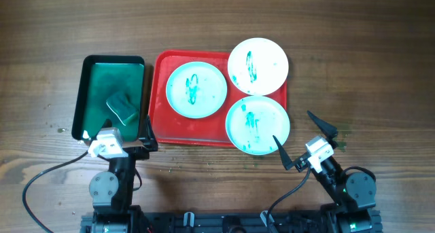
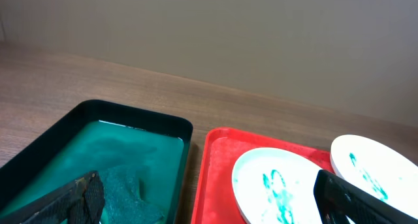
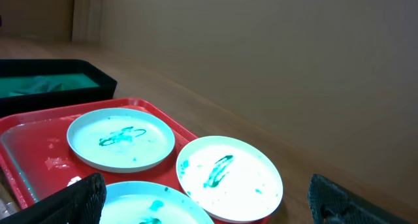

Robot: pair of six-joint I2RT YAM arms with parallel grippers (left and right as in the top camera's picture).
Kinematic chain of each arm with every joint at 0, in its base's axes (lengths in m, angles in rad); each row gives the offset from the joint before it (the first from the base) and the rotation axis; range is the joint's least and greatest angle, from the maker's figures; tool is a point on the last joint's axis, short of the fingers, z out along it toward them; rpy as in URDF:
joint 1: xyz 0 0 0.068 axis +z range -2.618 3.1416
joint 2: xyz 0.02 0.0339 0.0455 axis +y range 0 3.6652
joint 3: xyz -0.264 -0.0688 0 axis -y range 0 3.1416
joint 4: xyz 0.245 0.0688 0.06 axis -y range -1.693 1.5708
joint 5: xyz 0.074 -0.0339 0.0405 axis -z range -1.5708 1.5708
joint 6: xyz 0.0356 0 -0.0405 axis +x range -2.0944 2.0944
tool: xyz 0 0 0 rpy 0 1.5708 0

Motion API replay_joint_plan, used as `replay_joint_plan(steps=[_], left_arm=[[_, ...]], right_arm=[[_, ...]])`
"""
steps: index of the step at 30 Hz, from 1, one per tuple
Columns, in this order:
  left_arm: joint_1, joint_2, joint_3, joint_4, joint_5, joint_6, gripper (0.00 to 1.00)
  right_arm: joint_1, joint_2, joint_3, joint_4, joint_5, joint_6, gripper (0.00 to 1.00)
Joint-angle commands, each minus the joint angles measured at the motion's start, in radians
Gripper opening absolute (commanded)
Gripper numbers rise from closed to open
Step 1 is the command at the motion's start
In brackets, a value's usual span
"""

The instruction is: Clean dirty plates on tray and stack at the side

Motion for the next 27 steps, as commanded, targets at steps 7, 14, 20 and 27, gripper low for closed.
replay_joint_plan(steps=[7, 14, 20, 27], left_arm=[[0.005, -0.004, -0.006, 0.0, 0.012, -0.009, 1.0], [0.005, -0.004, -0.006, 0.0, 0.012, -0.009, 1.0], [0.005, -0.004, -0.006, 0.0, 0.012, -0.009, 1.0], [0.005, -0.004, -0.006, 0.0, 0.012, -0.009, 1.0]], right_arm=[[-0.002, 0.01, -0.002, 0.003, -0.016, -0.005, 1.0], [-0.002, 0.01, -0.002, 0.003, -0.016, -0.005, 1.0], [-0.002, 0.01, -0.002, 0.003, -0.016, -0.005, 1.0], [-0.002, 0.01, -0.002, 0.003, -0.016, -0.005, 1.0]])
